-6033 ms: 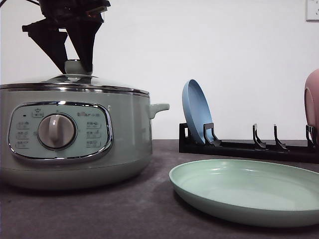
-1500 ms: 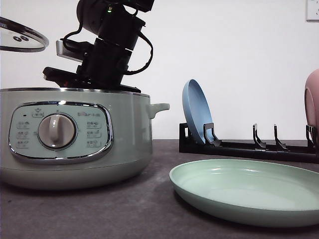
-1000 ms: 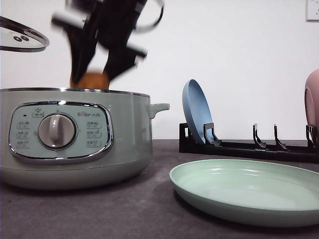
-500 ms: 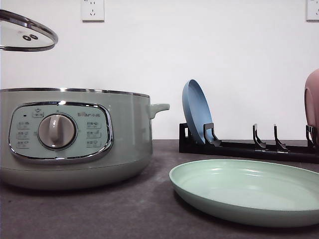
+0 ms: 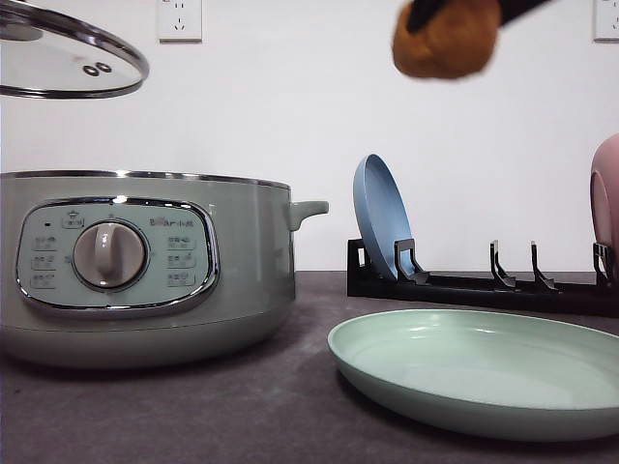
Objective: Transfer potato from steamer to green plate
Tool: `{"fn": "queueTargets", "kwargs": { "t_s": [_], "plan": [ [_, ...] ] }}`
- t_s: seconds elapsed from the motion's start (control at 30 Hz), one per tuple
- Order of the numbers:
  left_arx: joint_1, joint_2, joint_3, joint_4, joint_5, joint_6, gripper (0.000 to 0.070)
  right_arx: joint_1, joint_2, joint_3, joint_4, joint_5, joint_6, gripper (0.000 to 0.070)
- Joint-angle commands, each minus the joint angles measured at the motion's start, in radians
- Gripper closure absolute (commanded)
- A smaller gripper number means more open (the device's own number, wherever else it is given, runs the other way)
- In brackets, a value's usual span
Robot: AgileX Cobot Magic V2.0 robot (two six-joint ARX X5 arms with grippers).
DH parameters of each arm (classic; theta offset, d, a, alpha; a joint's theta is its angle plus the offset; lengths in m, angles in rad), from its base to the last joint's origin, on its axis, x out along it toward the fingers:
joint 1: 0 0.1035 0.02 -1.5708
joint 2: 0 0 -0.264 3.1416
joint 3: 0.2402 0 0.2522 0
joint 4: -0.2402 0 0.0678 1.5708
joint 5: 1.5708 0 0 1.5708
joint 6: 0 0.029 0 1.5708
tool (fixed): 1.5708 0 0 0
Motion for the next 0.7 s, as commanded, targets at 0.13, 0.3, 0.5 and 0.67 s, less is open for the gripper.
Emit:
{"fn": "queueTargets", "kwargs": {
  "t_s": [0.13, 0.3, 0.5, 0.67],
  "plan": [
    [-0.035, -0.006, 0.03, 0.034, 0.005, -0.002, 0.07, 0.009, -0.023, -0.158, 0.086, 0.011, 0.134, 0.0517],
    [-0.057, -0.006, 0.03, 0.034, 0.005, -0.002, 0.07, 0.009, -0.021, -0.292, 0.198, 0.028, 0.212, 0.0517],
    [-0.076, -0.006, 0.03, 0.034, 0.005, -0.002, 0.07, 0.009, -0.02, -0.434, 0.316, 0.072, 0.291, 0.0517],
    [-0.09, -0.006, 0.03, 0.034, 0.006, -0.002, 0.07, 0.009, -0.005, -0.52, 0.39, 0.105, 0.33, 0.0517]
  ]
}}
